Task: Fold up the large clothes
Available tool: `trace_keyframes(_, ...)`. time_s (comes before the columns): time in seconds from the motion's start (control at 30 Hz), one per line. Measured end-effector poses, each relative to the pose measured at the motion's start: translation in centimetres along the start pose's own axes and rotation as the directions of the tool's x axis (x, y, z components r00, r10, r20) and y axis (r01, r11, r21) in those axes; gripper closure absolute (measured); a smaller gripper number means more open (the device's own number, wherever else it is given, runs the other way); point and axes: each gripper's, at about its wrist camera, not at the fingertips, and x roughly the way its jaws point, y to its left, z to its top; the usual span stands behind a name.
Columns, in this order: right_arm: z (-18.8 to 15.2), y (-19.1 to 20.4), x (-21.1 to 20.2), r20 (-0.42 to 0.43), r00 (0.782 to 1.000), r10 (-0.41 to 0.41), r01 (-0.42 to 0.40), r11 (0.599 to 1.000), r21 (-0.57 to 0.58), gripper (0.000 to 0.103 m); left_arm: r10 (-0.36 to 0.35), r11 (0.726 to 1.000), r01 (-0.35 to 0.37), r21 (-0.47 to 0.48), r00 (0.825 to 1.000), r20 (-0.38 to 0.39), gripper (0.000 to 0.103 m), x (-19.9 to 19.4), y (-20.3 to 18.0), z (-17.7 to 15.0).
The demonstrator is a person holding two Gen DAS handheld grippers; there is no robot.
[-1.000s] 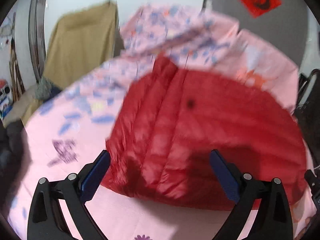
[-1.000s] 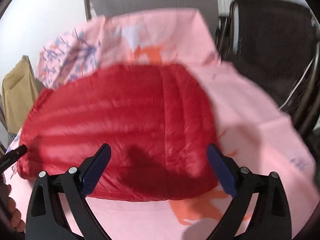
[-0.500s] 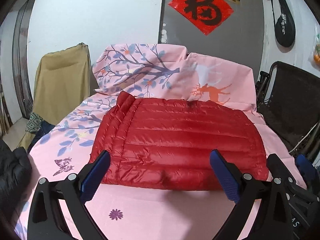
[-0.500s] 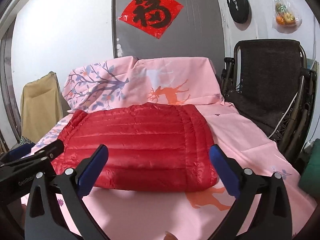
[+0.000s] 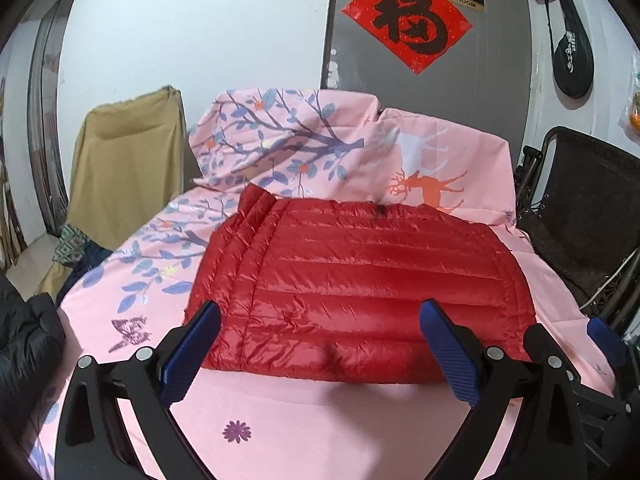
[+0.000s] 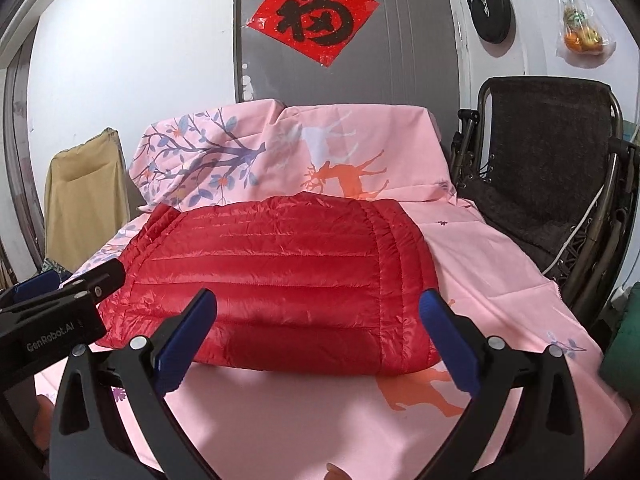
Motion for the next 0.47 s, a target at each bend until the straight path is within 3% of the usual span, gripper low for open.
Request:
trace_keyframes(0.23, 0.2, -0.38, -0.1, 0.008, 1.0, 0.0, 0.0, 1.0, 0.018, 0.004, 0.009, 0.999, -0.01, 0.032, 0.999, 0.034, 0.003, -0.55, -0.43, 0.12)
trace_keyframes(0.47, 0.13, -0.36, 0.01, 0.001, 1.0, 0.007, -0.008, 1.0, 0.017, 0.004, -0.01, 1.0, 0.01, 0.01, 1.0, 0.011, 0.003, -0.25, -0.06, 0.15)
